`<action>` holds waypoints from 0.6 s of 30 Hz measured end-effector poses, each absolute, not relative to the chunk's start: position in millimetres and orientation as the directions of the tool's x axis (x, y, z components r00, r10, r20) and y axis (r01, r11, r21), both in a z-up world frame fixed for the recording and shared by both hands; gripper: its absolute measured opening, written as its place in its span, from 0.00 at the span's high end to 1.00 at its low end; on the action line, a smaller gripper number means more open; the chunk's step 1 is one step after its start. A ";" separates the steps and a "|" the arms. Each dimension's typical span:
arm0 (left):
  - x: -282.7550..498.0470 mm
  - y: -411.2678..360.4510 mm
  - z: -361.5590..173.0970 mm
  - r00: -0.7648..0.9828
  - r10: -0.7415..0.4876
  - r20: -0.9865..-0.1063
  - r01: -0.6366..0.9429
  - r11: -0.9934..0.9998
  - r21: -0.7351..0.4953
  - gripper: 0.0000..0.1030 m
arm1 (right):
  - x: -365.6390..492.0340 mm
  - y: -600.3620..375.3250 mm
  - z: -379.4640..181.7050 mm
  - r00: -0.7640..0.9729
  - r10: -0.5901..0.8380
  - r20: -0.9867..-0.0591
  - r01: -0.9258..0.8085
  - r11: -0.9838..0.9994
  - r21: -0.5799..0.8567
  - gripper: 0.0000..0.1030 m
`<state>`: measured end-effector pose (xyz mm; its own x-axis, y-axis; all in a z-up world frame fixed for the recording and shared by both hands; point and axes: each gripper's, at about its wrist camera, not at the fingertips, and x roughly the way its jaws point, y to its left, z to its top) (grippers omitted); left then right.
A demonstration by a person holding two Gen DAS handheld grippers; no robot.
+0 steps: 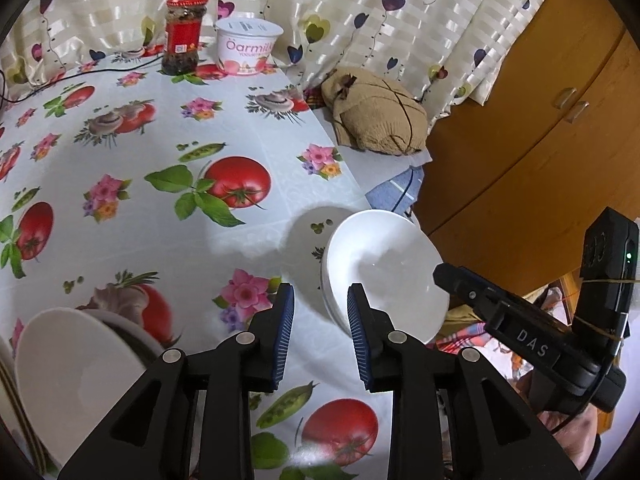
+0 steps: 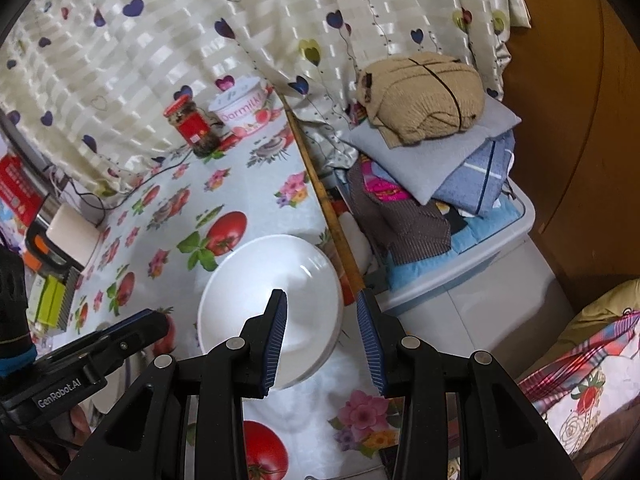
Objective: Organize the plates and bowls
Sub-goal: 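Move the right tool toward the remaining white bowl stack, then close the right tool on the rim of the white blue-rimmed bowl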
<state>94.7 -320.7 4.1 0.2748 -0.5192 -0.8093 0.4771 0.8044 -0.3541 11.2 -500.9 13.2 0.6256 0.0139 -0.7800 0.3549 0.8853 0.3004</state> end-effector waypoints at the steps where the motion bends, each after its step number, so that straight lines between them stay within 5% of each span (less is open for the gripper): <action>1: 95.1 -322.3 2.9 0.273 -0.518 -0.810 0.477 0.805 -0.354 0.72 | 11.7 -501.8 10.9 0.622 0.015 -0.783 0.357 0.885 0.300 0.65; 10: 97.4 -333.5 -7.4 0.272 -0.496 -0.825 0.481 0.812 -0.330 0.72 | 16.0 -506.0 -3.6 0.598 0.022 -0.802 0.364 0.883 0.295 0.66; 18: 98.0 -341.9 -12.0 0.270 -0.483 -0.833 0.501 0.809 -0.307 0.72 | 19.7 -503.9 -11.3 0.583 0.036 -0.811 0.357 0.886 0.296 0.77</action>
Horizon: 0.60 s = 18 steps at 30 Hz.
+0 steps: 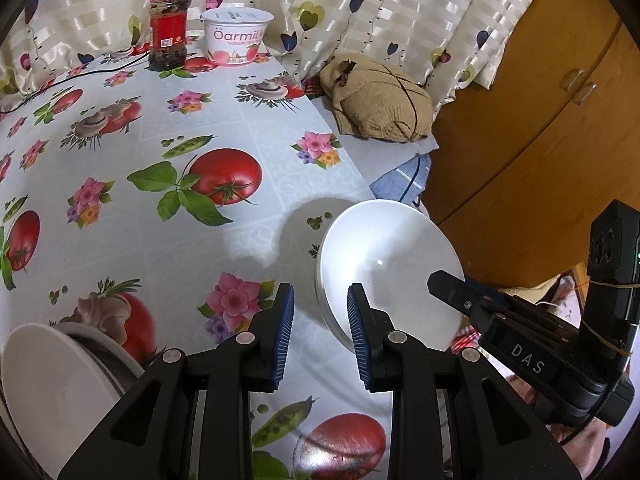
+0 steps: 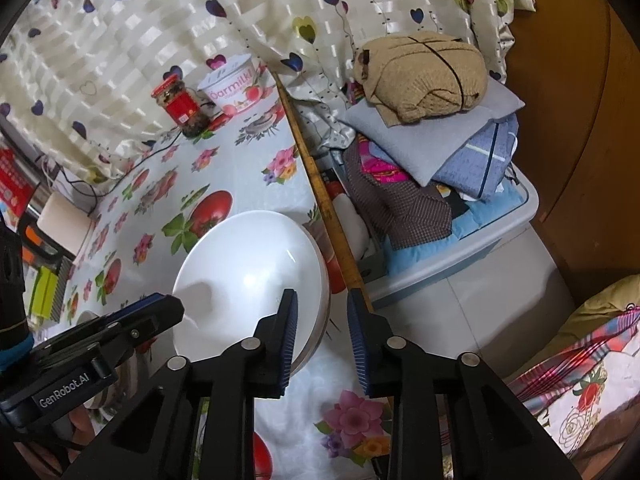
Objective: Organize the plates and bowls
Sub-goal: 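Close the right tool on the rim of the white blue-rimmed bowl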
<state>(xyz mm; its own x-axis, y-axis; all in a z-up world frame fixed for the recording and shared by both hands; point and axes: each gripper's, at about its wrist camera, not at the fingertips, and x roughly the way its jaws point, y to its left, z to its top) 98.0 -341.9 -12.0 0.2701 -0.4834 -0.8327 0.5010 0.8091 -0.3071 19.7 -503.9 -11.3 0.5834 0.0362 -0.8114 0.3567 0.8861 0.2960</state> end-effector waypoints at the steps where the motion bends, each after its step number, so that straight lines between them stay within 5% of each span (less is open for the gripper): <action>1: 98.1 -343.0 -12.6 0.269 -0.484 -0.833 0.503 0.808 -0.307 0.72 | 19.8 -503.7 -11.8 0.582 0.037 -0.812 0.356 0.886 0.296 0.78; 18: 98.7 -349.5 -23.7 0.239 -0.478 -0.845 0.519 0.798 -0.304 0.83 | 22.6 -499.7 -12.7 0.581 0.044 -0.813 0.345 0.891 0.295 0.86</action>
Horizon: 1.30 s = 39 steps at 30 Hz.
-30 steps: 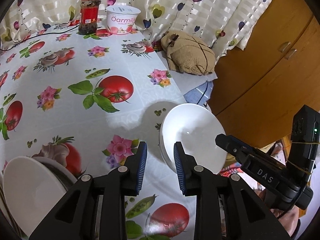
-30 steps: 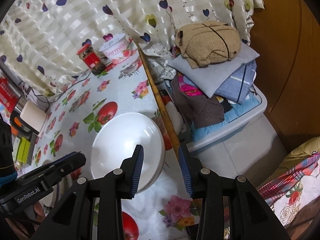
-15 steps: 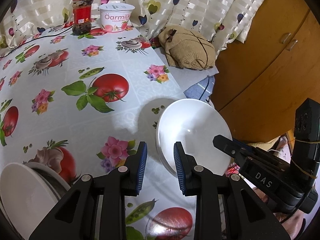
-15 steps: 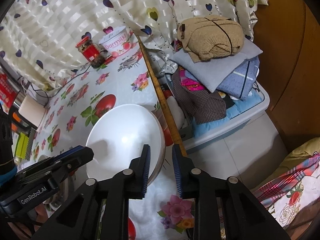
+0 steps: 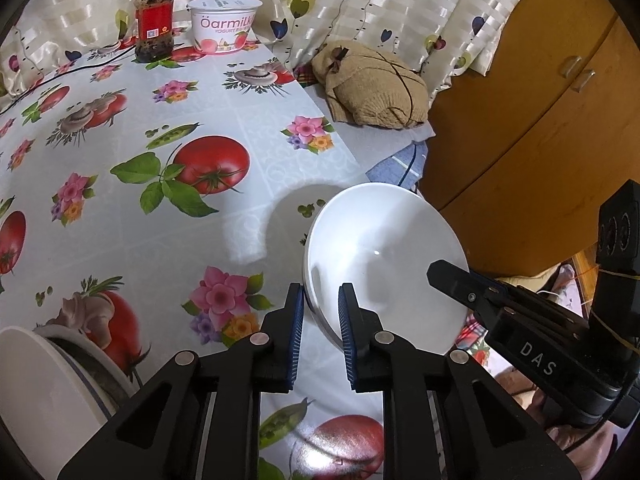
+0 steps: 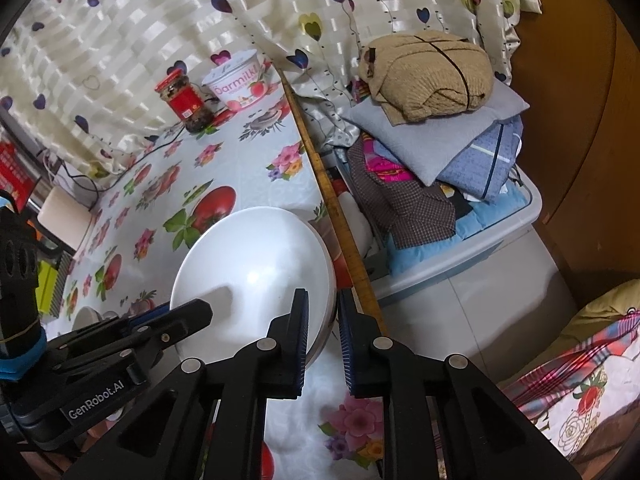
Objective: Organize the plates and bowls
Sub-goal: 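Close the right tool on the rim of the white blue-rimmed bowl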
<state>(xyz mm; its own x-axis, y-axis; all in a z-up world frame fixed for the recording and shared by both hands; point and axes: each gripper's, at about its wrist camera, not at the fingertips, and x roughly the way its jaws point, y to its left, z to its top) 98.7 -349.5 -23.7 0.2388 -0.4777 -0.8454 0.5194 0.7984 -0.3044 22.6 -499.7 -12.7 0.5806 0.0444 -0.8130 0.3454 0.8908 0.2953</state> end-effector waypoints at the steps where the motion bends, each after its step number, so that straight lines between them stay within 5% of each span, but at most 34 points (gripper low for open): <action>1: 98.2 -348.8 -22.9 0.243 -0.474 -0.846 0.520 0.800 -0.299 0.84 | 22.8 -499.3 -12.4 0.580 0.044 -0.813 0.346 0.890 0.296 0.86; 39: 76.0 -236.0 55.9 0.449 -0.451 -0.771 0.406 0.872 -0.273 0.85 | 24.8 -400.6 65.3 0.669 0.090 -0.738 0.149 0.956 0.252 0.87</action>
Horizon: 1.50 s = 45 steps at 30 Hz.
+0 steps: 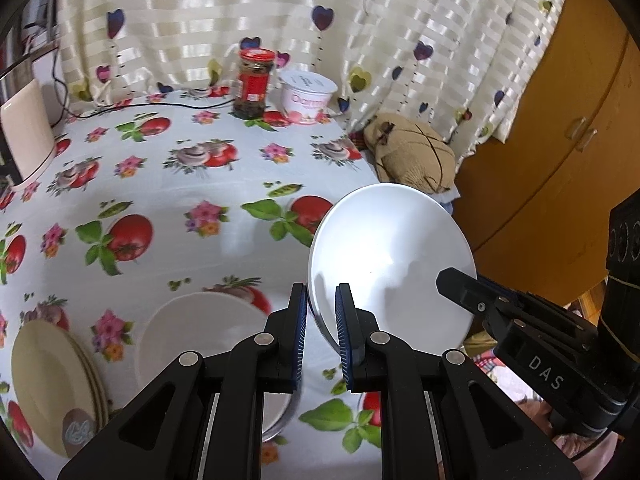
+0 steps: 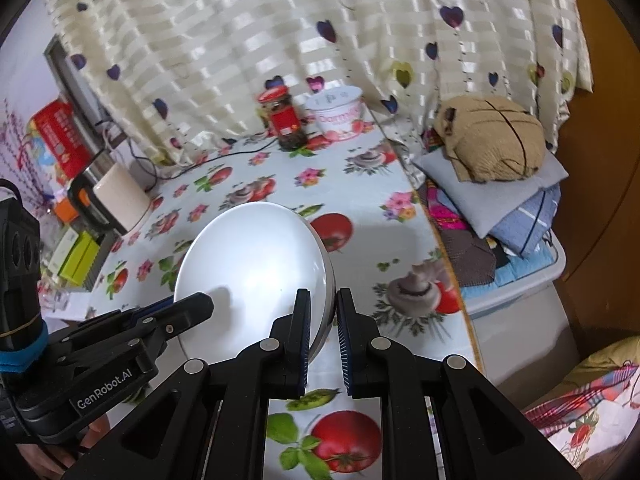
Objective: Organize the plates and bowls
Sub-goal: 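Close the right tool on the rim of the white blue-rimmed bowl, then lower the held white bowl into the bowl nested in the steel bowl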
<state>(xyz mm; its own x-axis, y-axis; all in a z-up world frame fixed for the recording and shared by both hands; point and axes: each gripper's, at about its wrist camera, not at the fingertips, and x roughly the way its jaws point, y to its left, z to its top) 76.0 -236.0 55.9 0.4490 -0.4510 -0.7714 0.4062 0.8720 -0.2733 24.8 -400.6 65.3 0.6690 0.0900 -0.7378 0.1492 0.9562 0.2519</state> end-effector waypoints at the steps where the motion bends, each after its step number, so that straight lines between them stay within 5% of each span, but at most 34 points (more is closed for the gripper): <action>1: 75.4 -231.3 56.4 0.452 -0.449 -0.771 0.400 0.875 -0.274 0.85 | 25.5 -395.8 66.2 0.668 0.094 -0.738 0.141 0.958 0.250 0.87; 45: 73.4 -135.3 10.8 0.395 -0.311 -0.865 0.196 0.948 -0.251 0.85 | 61.7 -286.2 15.0 0.491 0.222 -0.842 -0.058 0.973 0.222 0.85</action>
<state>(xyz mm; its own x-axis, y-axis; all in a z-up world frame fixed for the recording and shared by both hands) 73.4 -135.3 10.8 0.3945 -0.3108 -0.8647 0.1956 0.9479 -0.2515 61.7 -286.2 15.0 0.4910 0.2217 -0.8424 -0.0583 0.9733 0.2222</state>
